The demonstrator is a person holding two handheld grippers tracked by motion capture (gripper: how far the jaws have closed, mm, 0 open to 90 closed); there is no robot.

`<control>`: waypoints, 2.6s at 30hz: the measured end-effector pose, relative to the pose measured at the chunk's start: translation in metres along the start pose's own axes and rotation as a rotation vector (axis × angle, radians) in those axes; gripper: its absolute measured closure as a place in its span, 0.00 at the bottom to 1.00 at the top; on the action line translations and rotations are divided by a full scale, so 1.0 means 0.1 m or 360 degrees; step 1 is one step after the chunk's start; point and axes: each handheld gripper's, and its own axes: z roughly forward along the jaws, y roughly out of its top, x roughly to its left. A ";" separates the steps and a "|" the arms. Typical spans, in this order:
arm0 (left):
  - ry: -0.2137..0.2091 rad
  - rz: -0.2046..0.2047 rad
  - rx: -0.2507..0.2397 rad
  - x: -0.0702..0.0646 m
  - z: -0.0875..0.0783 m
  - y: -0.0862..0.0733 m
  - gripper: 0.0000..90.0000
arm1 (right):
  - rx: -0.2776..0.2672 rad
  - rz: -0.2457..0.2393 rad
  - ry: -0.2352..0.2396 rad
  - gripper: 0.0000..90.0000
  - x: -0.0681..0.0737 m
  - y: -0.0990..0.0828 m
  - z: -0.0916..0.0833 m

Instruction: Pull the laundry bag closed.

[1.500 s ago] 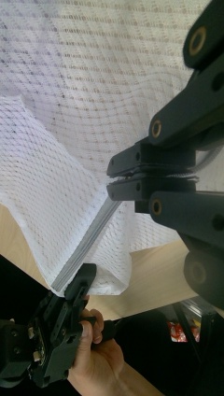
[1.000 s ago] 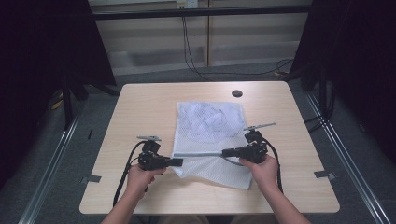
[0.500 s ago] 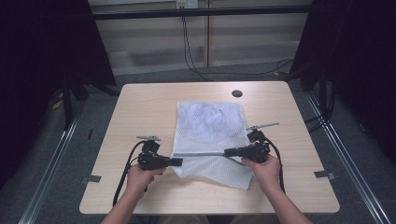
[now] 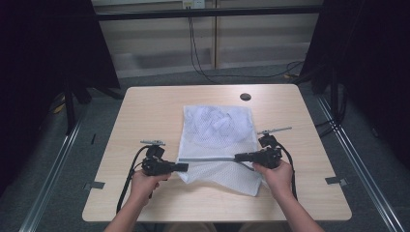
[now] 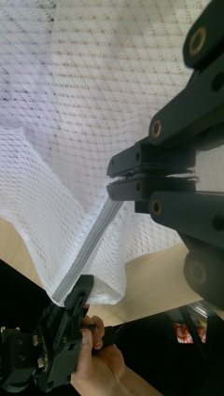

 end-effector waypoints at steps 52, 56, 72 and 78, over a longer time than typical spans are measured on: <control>0.0017 -0.0002 -0.0011 -0.01 -0.04 0.00 1.00 | 0.0021 -0.0015 -0.0059 0.97 -0.05 -0.04 -0.16; 0.0015 -0.0011 -0.0010 -0.01 -0.03 0.00 1.00 | 0.0020 -0.0017 -0.0075 0.97 -0.07 -0.05 -0.18; 0.0009 -0.0002 0.0001 0.00 -0.02 0.00 1.00 | -0.0004 0.0004 -0.0083 0.97 -0.14 -0.08 -0.28; 0.0007 0.0003 0.0007 -0.01 -0.02 0.00 1.00 | -0.0011 0.0025 -0.0080 0.97 -0.17 -0.09 -0.30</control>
